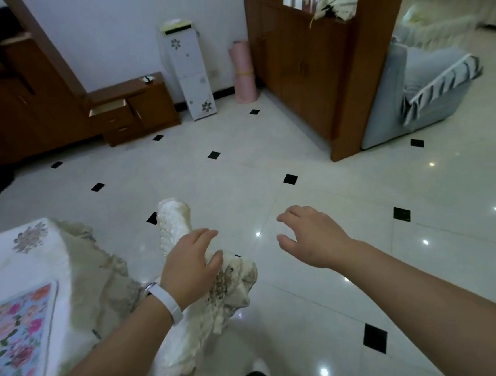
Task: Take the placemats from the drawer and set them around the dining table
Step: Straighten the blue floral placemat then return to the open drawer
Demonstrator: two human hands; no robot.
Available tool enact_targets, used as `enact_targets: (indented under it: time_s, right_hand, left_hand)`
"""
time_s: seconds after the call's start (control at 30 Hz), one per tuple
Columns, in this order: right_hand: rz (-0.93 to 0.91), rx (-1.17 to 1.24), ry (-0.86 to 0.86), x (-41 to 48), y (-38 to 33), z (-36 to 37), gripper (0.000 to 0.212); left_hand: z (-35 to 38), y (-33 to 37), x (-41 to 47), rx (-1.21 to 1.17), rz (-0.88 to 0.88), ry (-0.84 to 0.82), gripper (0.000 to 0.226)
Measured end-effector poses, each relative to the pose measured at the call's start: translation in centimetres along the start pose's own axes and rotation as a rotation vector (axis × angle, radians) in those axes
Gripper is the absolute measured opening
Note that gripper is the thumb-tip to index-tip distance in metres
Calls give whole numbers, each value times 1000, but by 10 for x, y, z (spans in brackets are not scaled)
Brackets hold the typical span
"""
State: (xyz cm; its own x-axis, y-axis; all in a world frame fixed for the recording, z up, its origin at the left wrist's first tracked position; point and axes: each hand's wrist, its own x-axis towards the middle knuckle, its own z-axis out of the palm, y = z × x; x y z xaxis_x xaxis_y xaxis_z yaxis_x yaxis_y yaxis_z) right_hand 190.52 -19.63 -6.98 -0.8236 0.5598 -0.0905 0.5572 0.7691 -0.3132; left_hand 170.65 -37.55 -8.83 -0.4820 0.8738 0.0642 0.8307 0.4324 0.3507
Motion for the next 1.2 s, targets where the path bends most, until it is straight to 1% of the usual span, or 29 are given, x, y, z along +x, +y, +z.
enact_targets:
  time_s: [0.2, 0.27, 0.33, 0.43, 0.6, 0.77, 0.9, 1.07, 1.2]
  right_hand:
    - [29, -12, -15, 34, 39, -11, 51]
    - [41, -18, -21, 56, 54, -15, 51]
    - [51, -21, -28, 83, 68, -18, 51]
    - [67, -37, -50, 131, 87, -21, 52]
    - [71, -73, -107, 214, 112, -35, 52]
    - [92, -93, -61, 289, 131, -61, 51]
    - [95, -93, -57, 332, 143, -72, 50]
    - [40, -91, -48, 398, 154, -79, 51]
    - [-17, -64, -91, 458, 165, -75, 50]
  left_hand:
    - [20, 11, 61, -56, -4, -35, 55]
    - [31, 9, 86, -61, 7, -44, 60]
    - [41, 5, 116, -66, 16, -51, 64]
    - [54, -6, 168, -60, 11, -72, 59]
    - [65, -23, 259, -58, 48, -55, 57]
    - [58, -31, 349, -75, 73, -38, 57]
    - [50, -32, 395, -68, 74, -36, 52]
    - [43, -51, 440, -42, 20, -26, 53]
    - [47, -68, 475, -36, -58, -15, 59]
